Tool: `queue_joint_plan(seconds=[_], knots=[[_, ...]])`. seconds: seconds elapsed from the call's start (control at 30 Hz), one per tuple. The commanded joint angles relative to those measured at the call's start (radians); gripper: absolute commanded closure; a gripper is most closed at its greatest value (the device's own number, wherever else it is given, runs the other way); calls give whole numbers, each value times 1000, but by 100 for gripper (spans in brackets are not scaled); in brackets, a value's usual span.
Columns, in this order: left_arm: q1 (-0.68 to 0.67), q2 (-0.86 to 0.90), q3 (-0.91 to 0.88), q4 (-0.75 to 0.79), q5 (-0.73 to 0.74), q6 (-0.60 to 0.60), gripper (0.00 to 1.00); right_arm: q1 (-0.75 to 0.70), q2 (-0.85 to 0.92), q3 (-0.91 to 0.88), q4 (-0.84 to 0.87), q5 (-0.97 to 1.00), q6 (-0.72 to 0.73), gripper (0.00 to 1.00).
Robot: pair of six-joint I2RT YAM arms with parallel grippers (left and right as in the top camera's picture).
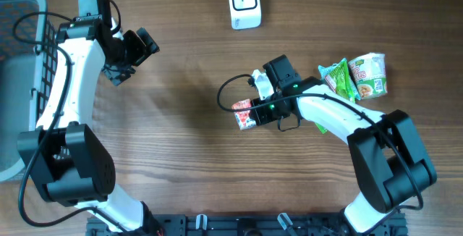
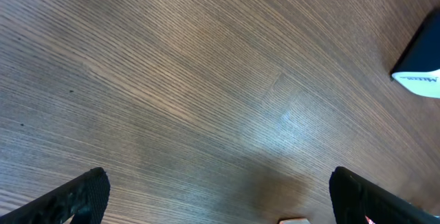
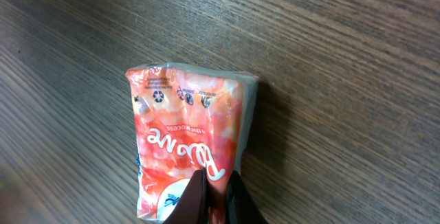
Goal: Scan the item barcode
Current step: 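Raise the Kleenex pack up to the white barcode scanner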
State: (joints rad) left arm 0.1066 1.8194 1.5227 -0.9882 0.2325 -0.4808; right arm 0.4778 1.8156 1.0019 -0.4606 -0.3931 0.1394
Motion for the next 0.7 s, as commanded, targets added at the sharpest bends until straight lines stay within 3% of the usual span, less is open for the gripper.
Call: queue_joint_plan(seconds=[0.0, 0.23, 0.37, 0.43, 0.6, 0.67], knots=[[1, -19, 11, 0, -6, 2, 0, -14, -50, 57, -38, 3, -10, 96], [1, -19, 11, 0, -6, 2, 0, -27, -216, 317, -345, 259, -13, 96], [1, -19, 11, 0, -6, 2, 0, -27, -211, 595, -554, 378, -1, 96], [1, -19, 11, 0, -6, 2, 0, -27, -186, 719, -612, 433, 23, 96], [1, -19, 11, 0, -6, 2, 0, -26, 50, 1254, -806, 611, -36, 96], [1, -19, 11, 0, -6, 2, 0, -22, 98, 1299, -778, 655, -77, 96]])
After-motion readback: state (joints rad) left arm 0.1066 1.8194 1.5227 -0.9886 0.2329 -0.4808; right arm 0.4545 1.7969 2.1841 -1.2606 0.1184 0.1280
